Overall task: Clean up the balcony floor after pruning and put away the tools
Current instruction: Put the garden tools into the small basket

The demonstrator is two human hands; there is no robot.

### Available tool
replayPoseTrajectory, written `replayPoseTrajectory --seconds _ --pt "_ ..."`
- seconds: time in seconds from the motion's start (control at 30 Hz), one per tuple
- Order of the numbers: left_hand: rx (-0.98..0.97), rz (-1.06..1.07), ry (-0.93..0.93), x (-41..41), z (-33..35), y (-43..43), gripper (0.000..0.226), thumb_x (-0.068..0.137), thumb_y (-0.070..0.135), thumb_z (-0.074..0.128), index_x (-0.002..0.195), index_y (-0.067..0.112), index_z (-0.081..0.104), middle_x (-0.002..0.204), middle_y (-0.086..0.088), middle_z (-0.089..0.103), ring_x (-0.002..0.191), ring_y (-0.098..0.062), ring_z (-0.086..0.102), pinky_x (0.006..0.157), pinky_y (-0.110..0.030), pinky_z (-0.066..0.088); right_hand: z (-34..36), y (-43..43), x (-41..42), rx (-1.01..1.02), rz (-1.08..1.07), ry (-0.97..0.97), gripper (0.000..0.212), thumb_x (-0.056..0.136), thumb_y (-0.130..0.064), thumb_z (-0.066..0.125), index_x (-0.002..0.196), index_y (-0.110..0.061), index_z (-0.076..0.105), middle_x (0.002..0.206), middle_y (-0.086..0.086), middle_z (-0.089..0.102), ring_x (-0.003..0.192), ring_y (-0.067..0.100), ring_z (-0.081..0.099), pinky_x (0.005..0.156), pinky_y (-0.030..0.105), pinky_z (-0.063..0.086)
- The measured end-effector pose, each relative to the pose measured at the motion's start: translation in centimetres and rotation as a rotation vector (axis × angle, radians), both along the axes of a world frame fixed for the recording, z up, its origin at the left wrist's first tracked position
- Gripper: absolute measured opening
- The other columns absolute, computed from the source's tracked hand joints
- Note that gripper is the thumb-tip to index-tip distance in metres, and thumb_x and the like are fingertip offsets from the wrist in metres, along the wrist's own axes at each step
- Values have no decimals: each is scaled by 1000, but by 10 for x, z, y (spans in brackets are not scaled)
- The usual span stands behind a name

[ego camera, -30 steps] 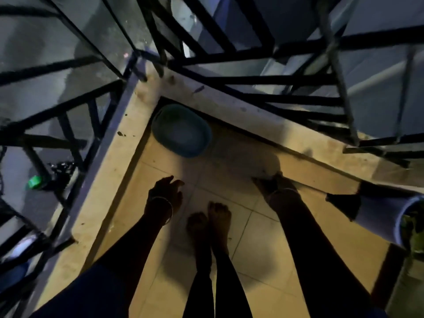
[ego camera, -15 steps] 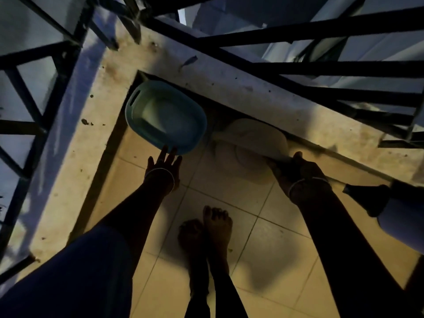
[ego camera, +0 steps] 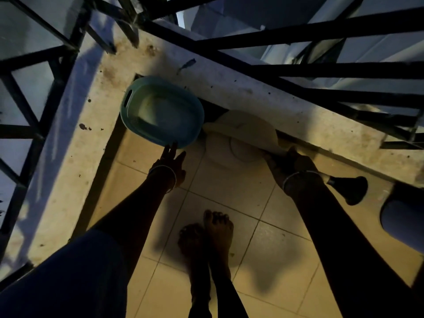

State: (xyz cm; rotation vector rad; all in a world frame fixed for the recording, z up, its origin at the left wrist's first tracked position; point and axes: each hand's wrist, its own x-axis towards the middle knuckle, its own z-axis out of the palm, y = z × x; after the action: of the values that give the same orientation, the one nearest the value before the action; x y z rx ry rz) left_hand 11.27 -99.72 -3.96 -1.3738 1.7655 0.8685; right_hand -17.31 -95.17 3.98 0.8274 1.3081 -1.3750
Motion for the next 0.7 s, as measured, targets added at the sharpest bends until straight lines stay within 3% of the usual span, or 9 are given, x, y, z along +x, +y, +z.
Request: replayPoseTrajectory --seconds 0.17,0.33,0.43,0.57,0.7 --pt "-14 138 99 2 25 40 68 100 33 46 156 26 9 161 -2 -20 149 -24 -12 120 -44 19 11 13 5 -21 -10 -8 31 98 -23 55 125 -8 59 126 22 63 116 40 59 81 54 54" --pt "-2 506 267 6 69 85 65 99 29 50 155 25 16 164 -2 -8 150 -23 -9 120 -42 14 50 28 21 128 78 14 48 95 -41 59 121 -1 52 114 22 61 106 35 62 85 47 54" --pt "-38 720 341 5 107 106 60 101 28 48 154 25 22 164 -1 4 150 -21 -3 119 -40 13 77 49 38 217 239 43 37 98 -34 57 113 0 57 113 20 63 101 32 63 76 41 55" --pt "-126 897 463 8 163 131 51 102 27 46 150 22 32 160 -3 24 149 -22 13 119 -39 18 130 81 68 224 430 122 25 99 -28 56 97 -5 66 100 14 70 95 28 66 81 37 56" --pt "-255 1070 580 16 208 156 42 101 23 48 143 18 46 148 -3 45 139 -21 38 109 -31 30 165 108 100 240 622 202 25 101 -26 52 102 -7 68 101 12 71 95 26 67 81 37 55"
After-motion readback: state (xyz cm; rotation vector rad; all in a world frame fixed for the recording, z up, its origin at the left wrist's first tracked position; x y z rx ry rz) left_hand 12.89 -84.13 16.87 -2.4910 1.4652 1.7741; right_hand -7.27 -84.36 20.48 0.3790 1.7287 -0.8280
